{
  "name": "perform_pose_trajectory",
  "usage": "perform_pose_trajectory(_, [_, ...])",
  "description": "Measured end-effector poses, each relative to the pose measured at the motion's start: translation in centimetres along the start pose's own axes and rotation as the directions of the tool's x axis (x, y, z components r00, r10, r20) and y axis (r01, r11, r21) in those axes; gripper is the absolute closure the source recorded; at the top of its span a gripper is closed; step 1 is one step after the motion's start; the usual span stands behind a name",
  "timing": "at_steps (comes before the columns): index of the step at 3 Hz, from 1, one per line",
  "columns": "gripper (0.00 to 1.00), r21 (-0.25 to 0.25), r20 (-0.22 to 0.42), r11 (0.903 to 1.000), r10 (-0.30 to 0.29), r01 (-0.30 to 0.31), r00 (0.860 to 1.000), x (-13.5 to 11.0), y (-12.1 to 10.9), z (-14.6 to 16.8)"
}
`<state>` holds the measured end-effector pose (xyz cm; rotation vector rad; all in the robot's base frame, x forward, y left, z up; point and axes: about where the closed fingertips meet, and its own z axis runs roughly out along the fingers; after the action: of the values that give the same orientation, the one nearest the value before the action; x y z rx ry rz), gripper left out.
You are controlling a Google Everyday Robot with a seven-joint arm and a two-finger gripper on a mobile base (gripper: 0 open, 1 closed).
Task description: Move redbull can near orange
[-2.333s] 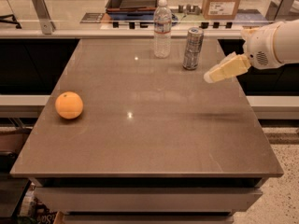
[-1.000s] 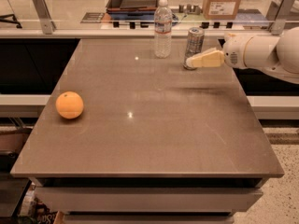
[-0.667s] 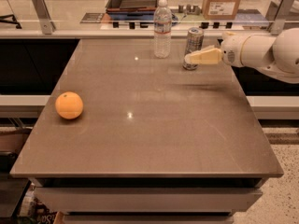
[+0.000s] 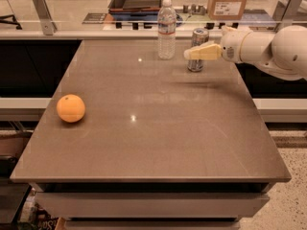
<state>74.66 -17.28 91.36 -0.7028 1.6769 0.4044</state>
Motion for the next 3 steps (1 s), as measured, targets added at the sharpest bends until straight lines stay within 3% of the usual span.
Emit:
perform_pose_trajectory(1, [0.00, -0.015, 0.010, 0.9998, -0.013, 0.013, 1.000, -0.7, -0.1, 1.1])
perform_pose_trajectory(3, [0.41, -0.044, 0.010, 0.9988, -0.020, 0.020, 1.000, -1.1, 0.2, 2.6])
